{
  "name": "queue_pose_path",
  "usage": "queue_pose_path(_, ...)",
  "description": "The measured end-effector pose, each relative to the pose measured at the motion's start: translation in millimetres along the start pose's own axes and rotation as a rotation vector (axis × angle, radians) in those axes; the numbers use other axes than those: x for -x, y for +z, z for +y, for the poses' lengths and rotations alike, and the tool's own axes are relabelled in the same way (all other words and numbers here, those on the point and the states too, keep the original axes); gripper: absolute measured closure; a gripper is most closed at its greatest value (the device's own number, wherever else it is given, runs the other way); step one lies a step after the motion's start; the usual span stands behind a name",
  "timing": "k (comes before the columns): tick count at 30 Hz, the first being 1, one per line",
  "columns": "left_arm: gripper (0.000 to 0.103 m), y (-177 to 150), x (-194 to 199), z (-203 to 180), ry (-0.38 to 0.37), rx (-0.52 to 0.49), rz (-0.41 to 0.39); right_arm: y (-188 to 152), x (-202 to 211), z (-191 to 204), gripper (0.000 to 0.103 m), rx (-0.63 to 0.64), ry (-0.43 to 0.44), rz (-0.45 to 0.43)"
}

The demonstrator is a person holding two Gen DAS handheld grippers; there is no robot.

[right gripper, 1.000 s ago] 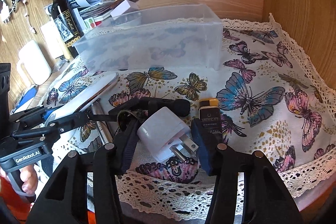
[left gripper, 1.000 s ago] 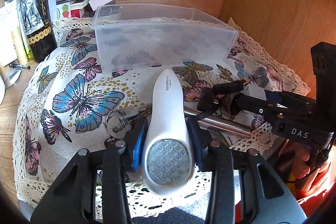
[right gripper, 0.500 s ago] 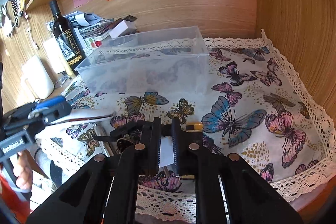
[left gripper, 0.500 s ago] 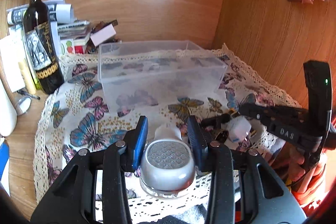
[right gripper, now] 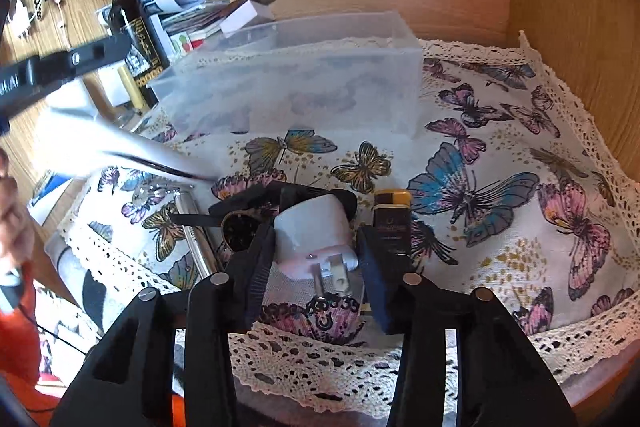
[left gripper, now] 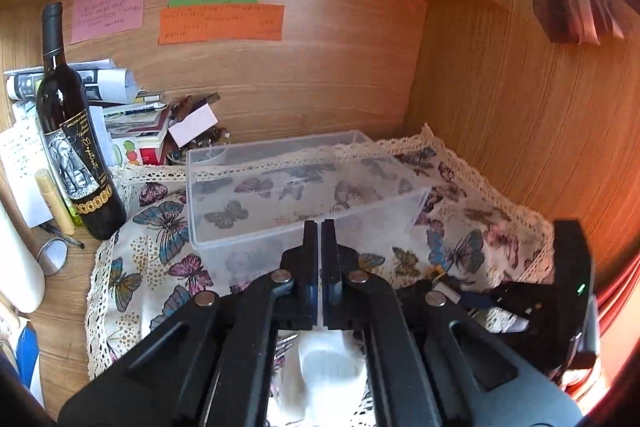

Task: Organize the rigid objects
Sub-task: 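Lift the massager with the left tool while the right tool lifts the plug toward the box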

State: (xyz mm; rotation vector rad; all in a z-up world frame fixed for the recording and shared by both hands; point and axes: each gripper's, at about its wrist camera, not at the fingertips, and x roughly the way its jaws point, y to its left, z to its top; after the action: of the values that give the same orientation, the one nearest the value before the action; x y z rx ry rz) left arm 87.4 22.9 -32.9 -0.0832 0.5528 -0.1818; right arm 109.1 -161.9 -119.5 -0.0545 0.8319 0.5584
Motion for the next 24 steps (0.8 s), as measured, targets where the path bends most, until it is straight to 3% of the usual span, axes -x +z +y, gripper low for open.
queue_pose_path(4, 0.103, 6.5, -2.5, 0.1, 0.000, -0.008, -0.006, 1.8, 1.1, 1.1, 0.065, 0.005, 0.004, -0.016)
queue_pose_path(7, 0.097, -1.5, -7.9, -0.9, 0.025, -0.015, 0.031, 2.0, 1.0, -0.4, 0.065, 0.004, -0.008, -0.019)
queue_pose_path(9, 0.086, -11.0, -10.4, -0.3, 0.028, -0.026, 0.063, 2.4, 2.8, -2.2, 0.065, -0.005, -0.007, -0.026)
queue_pose_path(11, 0.063, -23.2, -10.0, 0.8, 0.061, -0.047, 0.080, 3.8, 7.1, -3.7, 0.065, -0.011, -0.006, -0.040)
queue_pose_path(13, 0.048, -38.4, -8.6, 6.6, 0.114, -0.057, 0.098, 5.9, 12.7, -5.5, 0.065, -0.012, -0.010, -0.060)
queue_pose_path(19, 0.039, -81.6, 0.4, 41.1, 0.189, 0.035, 0.176, 10.5, 22.2, -9.6, 0.065, -0.026, -0.016, -0.090)
queue_pose_path(24, 0.034, -106.5, -3.4, 50.8, 0.182, 0.036, 0.221, 11.6, 19.8, -7.4, 0.065, -0.024, -0.009, -0.084)
